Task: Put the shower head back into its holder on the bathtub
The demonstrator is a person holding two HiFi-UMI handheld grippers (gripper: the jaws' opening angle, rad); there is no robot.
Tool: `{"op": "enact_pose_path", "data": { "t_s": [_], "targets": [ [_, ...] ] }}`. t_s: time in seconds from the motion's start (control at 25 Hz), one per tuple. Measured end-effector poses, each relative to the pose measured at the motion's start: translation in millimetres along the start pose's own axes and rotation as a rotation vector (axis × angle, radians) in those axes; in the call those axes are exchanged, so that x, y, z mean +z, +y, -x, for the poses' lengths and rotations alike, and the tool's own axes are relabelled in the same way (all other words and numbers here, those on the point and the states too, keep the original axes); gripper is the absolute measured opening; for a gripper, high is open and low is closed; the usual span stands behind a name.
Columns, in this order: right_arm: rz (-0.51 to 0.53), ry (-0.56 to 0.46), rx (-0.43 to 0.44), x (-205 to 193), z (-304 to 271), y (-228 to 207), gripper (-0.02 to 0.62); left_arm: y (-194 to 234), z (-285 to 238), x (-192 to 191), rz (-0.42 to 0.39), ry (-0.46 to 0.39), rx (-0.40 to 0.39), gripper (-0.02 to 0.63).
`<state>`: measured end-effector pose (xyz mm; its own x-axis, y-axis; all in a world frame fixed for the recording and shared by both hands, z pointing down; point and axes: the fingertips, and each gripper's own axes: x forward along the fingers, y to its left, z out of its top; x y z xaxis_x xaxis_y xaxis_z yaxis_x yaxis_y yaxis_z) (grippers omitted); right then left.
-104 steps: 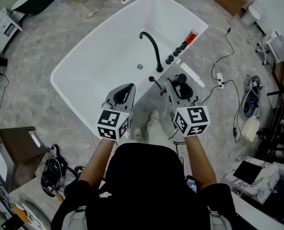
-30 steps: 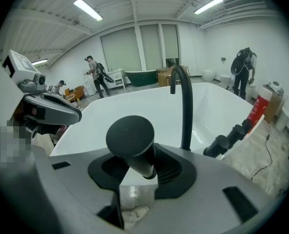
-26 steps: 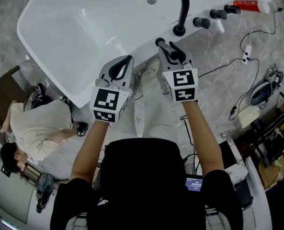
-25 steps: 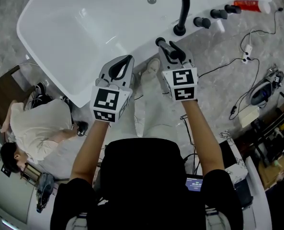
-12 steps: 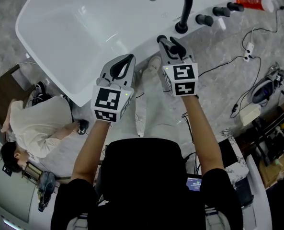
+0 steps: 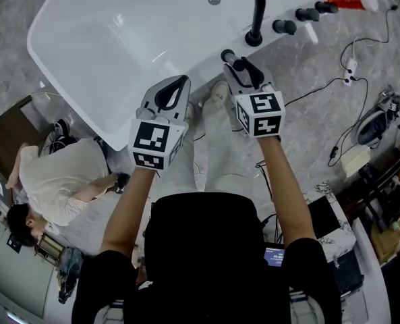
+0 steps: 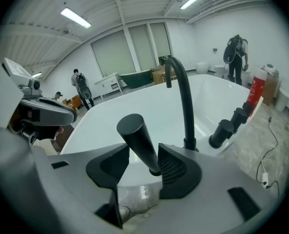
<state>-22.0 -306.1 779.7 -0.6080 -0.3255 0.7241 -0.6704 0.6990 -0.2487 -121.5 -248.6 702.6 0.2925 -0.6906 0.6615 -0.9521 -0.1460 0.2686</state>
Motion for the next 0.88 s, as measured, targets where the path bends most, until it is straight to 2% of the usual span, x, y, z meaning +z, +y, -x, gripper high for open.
{"op": "enact_pose_path", "data": {
  "t_s": [0.32, 0.44, 0.52, 0.64, 0.88],
  "targets": [
    [-0.08, -0.061, -0.017, 20, 42, 11, 0.181, -19, 30, 24, -0.055, -0.019, -0.029, 0.014],
    [-0.098, -0.086, -0.02, 29, 64, 18, 0.18, -30, 42, 35, -0.133, -0.03, -0.026, 0.014],
    [-0.091, -0.102, -0.022, 36, 79, 24, 0.176, -39, 51, 42, -0.156, -0.044, -0.033, 0.014],
    [-0.077, -0.132, -0.028, 49, 102, 31, 0.145, -52, 64, 53, -0.148, -0.069, -0.049, 0.014],
    [-0.048, -0.197, -0.041, 76, 155, 49, 0.072, -73, 98, 68, -0.194, -0.104, -0.056, 0.014]
  ]
}}
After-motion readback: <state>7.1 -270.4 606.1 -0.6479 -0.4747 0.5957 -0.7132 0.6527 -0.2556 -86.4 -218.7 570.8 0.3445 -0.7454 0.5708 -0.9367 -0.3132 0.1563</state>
